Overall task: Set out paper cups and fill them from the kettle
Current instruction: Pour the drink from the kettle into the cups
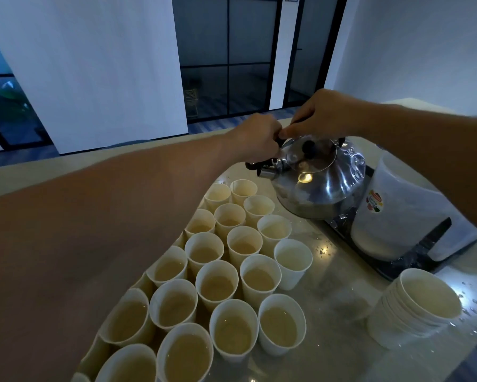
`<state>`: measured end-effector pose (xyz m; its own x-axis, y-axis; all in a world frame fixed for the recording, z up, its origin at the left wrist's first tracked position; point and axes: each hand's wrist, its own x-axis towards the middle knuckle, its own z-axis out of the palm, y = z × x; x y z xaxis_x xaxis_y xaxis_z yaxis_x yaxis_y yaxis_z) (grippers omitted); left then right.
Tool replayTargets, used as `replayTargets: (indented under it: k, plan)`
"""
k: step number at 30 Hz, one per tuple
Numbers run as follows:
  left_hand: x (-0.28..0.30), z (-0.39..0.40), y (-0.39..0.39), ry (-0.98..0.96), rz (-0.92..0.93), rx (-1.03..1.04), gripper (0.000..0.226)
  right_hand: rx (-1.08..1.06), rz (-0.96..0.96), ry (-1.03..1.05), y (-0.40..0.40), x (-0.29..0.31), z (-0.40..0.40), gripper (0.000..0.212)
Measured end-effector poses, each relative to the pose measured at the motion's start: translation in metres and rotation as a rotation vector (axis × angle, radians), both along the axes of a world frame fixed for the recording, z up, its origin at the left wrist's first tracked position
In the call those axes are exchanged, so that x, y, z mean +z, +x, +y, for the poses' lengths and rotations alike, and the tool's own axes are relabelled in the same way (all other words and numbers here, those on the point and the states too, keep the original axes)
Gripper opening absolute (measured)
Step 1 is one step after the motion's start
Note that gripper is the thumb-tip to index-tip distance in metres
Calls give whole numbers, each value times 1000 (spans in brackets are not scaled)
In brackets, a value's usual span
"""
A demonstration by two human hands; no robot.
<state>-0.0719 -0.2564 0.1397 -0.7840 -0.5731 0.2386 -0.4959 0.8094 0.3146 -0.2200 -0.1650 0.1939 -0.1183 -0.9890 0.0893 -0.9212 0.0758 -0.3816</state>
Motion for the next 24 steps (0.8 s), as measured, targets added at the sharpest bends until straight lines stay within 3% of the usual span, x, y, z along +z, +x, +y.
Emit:
replayTargets:
  k: [11, 24]
  plan:
    - [-21, 4, -2, 24, -21, 2, 22, 57, 184, 107, 5, -6, -2, 32]
    - [-32, 5, -8, 53, -9, -2, 22, 95, 261, 145, 2, -10, -4, 37]
